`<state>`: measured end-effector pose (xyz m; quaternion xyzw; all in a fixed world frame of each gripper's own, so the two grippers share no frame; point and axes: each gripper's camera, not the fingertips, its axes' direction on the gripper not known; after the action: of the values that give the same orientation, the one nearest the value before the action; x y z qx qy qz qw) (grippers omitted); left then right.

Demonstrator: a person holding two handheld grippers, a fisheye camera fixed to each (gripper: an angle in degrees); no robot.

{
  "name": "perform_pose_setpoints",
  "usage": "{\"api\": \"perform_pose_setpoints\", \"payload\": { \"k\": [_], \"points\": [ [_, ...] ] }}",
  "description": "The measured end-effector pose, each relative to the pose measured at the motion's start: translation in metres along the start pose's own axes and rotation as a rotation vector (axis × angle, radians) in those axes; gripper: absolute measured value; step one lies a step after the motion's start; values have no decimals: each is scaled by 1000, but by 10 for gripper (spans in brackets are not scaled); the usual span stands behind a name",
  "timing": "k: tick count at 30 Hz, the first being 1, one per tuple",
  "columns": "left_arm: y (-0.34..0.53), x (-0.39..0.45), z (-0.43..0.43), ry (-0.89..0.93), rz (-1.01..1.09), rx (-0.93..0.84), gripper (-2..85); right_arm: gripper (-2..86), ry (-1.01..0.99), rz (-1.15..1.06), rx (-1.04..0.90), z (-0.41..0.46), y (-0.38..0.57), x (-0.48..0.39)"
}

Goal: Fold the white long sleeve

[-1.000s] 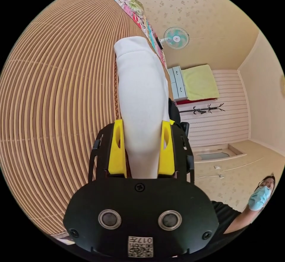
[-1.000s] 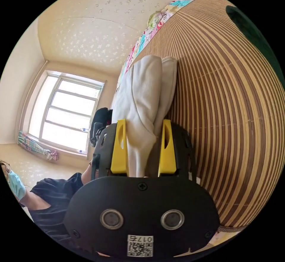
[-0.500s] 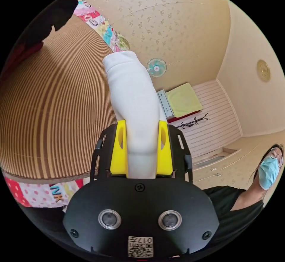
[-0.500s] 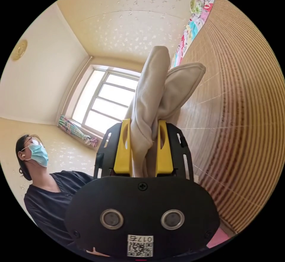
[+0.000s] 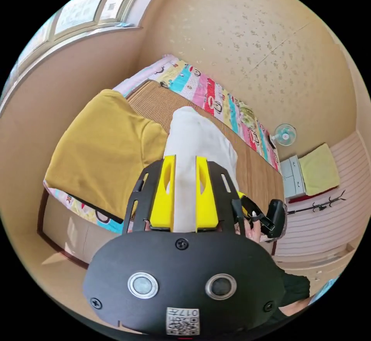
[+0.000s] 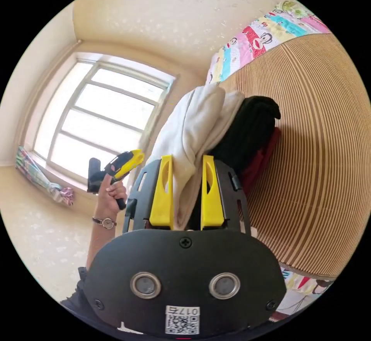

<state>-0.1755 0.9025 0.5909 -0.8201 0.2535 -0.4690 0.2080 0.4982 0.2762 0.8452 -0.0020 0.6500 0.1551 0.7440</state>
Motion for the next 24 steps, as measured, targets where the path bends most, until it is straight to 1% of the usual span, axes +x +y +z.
{"api": "perform_pose_setpoints", "payload": {
  "k": [2, 4, 6, 8, 9, 10, 11, 12, 13, 14, 15, 16, 17, 18, 19, 21, 22, 24],
  "points": [
    [34, 3, 8, 89, 55, 35, 116, 108, -52, -32, 13, 3, 13, -2],
    [90, 33, 21, 130, 151, 107, 112, 101, -38, -67, 44, -2, 24, -7],
    [127, 52, 39, 119, 171, 127, 91, 90, -4, -133, 43, -9, 36, -17],
    [158, 50, 60, 64, 85, 144, 49, 82, 11, -200, 44, -19, 48, -22],
    [173, 42, 73, 54, 42, 147, 30, 76, 57, -267, 55, -28, 56, -24],
    [189, 33, 78, 82, 6, 163, 26, 72, 98, -306, 54, -32, 59, -24],
    [199, 30, 77, 103, -10, 182, 31, 63, 196, -377, 22, -40, 63, -22],
    [224, 31, 67, 139, -16, 246, 40, 52, 294, -434, -41, -50, 66, -16],
    [254, 42, 54, 140, 24, 321, 43, 47, 341, -460, -66, -57, 68, -12],
    [269, 49, 49, 123, 49, 352, 44, 38, 434, -500, -75, -79, 77, 1],
    [301, 69, 43, 63, 98, 392, 41, 33, 523, -501, -45, -110, 89, 18],
    [332, 89, 46, -3, 143, 401, 34, 30, 559, -492, -27, -127, 96, 28],
    [346, 98, 50, -33, 165, 397, 27, 26, 621, -450, 1, -163, 110, 50],
    [371, 112, 62, -81, 207, 369, 14, 23, 666, -375, 31, -202, 127, 75],
    [391, 120, 78, -109, 218, 323, 1, 22, 679, -329, 50, -223, 137, 88],
    [419, 123, 102, -107, 204, 271, -6, 15, 673, -127, 169, -309, 190, 133],
    [436, 124, 117, -78, 202, 256, -7, 14, 664, -85, 205, -329, 206, 141],
    [457, 126, 138, -24, 209, 242, -9, 9, 654, 52, 371, -400, 276, 159]
  ]
}}
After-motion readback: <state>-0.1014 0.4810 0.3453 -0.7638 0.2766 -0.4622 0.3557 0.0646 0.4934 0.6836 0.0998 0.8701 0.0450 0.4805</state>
